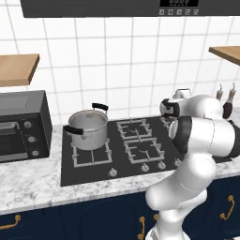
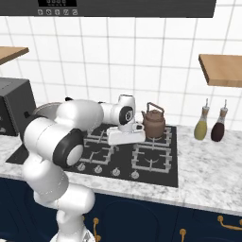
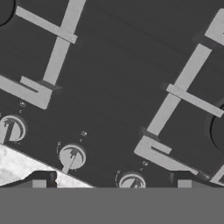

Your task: Pick the kettle from the counter and place it on a stove burner. Then turn the burner on.

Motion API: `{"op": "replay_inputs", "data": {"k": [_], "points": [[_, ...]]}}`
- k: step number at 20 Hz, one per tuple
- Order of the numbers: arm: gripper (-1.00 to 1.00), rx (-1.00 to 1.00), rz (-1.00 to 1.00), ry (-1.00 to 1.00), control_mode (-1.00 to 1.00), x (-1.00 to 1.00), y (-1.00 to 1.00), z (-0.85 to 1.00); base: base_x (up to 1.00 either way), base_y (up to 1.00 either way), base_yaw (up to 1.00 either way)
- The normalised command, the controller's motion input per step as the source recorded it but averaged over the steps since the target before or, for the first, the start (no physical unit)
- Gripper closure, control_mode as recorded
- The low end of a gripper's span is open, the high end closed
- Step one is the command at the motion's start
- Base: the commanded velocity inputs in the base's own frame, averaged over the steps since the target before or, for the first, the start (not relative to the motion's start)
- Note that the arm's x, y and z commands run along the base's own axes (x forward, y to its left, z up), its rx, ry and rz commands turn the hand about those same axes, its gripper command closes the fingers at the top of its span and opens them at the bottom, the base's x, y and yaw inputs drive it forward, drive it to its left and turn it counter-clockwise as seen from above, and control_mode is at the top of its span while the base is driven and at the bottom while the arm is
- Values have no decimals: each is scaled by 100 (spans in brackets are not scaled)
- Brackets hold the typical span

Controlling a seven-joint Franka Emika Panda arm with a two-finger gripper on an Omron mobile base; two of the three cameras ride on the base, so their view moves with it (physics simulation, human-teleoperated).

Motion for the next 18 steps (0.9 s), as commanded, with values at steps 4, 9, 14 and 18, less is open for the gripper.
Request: {"op": "replay_inputs", "data": {"k": [4,9,14,18], "points": [[-100,5,-11,4,-100,38,-11,0,0,0,0],[-100,4,-14,8,-100,12,2,-2,0,0,0],[-100,2,-5,6,-100,-52,1,-7,0,0,0],[-100,0,-9,0,-100,-70,14,-20,0,0,0]]}}
